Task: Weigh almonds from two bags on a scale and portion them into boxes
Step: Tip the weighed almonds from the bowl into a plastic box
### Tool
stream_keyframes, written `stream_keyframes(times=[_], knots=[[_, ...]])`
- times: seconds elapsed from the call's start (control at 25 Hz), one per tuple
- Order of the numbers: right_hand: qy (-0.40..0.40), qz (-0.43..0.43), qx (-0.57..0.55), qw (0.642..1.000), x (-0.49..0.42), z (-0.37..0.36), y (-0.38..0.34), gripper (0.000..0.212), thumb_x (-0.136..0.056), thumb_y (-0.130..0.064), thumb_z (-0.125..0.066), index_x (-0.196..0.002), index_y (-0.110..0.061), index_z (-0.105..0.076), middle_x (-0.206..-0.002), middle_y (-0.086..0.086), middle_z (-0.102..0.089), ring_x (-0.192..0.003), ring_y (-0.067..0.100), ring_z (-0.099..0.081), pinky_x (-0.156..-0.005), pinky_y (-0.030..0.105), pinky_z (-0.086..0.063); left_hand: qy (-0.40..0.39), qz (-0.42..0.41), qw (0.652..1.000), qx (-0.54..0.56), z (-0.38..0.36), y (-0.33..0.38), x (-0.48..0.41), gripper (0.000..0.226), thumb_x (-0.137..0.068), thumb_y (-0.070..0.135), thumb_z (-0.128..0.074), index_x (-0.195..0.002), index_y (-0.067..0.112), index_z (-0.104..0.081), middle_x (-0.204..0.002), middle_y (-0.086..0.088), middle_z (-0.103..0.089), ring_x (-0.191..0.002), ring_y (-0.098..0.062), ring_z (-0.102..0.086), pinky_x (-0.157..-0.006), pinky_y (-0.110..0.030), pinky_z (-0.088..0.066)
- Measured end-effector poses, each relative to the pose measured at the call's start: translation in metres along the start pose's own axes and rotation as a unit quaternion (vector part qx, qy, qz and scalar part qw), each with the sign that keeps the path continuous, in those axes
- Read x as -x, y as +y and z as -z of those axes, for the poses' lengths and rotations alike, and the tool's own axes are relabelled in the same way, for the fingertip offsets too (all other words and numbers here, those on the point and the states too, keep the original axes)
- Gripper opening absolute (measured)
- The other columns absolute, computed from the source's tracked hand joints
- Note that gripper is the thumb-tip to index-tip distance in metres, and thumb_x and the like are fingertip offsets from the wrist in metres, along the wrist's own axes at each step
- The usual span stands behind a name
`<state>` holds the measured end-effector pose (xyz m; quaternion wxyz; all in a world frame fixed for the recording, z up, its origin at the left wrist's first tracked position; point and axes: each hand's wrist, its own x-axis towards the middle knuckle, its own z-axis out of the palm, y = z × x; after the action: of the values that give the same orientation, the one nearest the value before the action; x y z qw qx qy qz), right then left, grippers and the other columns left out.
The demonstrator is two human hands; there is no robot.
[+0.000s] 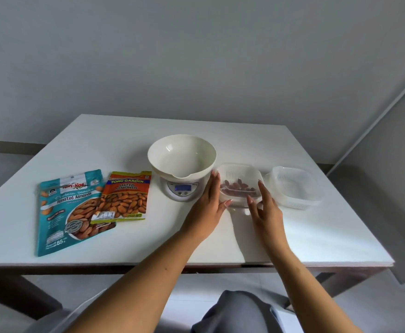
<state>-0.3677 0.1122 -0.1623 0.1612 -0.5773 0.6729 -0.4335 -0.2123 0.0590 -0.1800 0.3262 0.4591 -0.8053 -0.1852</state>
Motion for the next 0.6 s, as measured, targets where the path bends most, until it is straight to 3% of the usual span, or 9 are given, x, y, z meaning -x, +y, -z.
stream_keyframes(times=[0.12, 0.28, 0.44, 0.52, 0.6], knots=[[0.008, -0.002, 0.007, 1.000, -0.016, -0.010, 0.007, 0.056, -0.096, -0.032, -0.046, -0.148, -0.023, -0.026, -0.125, 0.020, -0.056, -0.106, 0.032, -0.059, -0.087, 0.028, -0.041, 0.016, 0.000, 1.000, -0.004, -0.004, -0.008, -0.015, 0.075, -0.097, 0.033, -0.049, -0.152, 0.002, -0.008, -0.162, -0.011, -0.006, -0.146, -0.011, -0.007, -0.106, 0.002, 0.008], [0.017, 0.009, 0.025, 1.000, -0.020, -0.017, 0.009, 0.055, -0.098, -0.034, -0.041, -0.149, -0.026, -0.022, -0.135, 0.018, -0.052, -0.118, 0.034, -0.053, -0.092, 0.036, -0.045, 0.036, -0.005, 0.999, 0.002, -0.010, -0.015, -0.025, 0.075, -0.096, 0.033, -0.051, -0.152, 0.003, -0.011, -0.162, -0.010, -0.012, -0.146, -0.011, -0.011, -0.107, 0.001, 0.007], [0.022, 0.007, 0.003, 1.000, -0.017, -0.014, 0.009, 0.052, -0.099, -0.033, -0.038, -0.148, -0.030, -0.022, -0.137, 0.016, -0.053, -0.119, 0.033, -0.054, -0.093, 0.036, -0.044, 0.023, -0.017, 1.000, 0.003, -0.006, -0.016, -0.019, 0.078, -0.096, 0.034, -0.051, -0.153, 0.005, -0.006, -0.163, -0.007, -0.006, -0.147, -0.009, -0.005, -0.114, -0.011, -0.002], [0.043, 0.017, -0.021, 0.999, -0.011, -0.009, 0.007, 0.048, -0.098, -0.030, -0.041, -0.145, -0.028, -0.029, -0.126, 0.016, -0.060, -0.109, 0.031, -0.059, -0.091, 0.035, -0.046, -0.009, -0.018, 1.000, 0.022, -0.001, -0.020, -0.010, 0.077, -0.096, 0.031, -0.052, -0.154, 0.009, -0.006, -0.163, -0.004, -0.002, -0.148, -0.009, 0.000, -0.119, -0.022, -0.008], [0.065, 0.007, -0.046, 0.997, -0.002, -0.004, 0.005, 0.041, -0.098, -0.026, -0.044, -0.138, -0.025, -0.036, -0.117, 0.014, -0.063, -0.101, 0.027, -0.062, -0.088, 0.035, -0.048, -0.045, 0.015, 0.996, 0.072, 0.008, -0.025, 0.007, 0.073, -0.096, 0.030, -0.053, -0.154, 0.015, -0.012, -0.163, -0.001, -0.007, -0.149, -0.013, -0.008, -0.120, -0.031, -0.018]])
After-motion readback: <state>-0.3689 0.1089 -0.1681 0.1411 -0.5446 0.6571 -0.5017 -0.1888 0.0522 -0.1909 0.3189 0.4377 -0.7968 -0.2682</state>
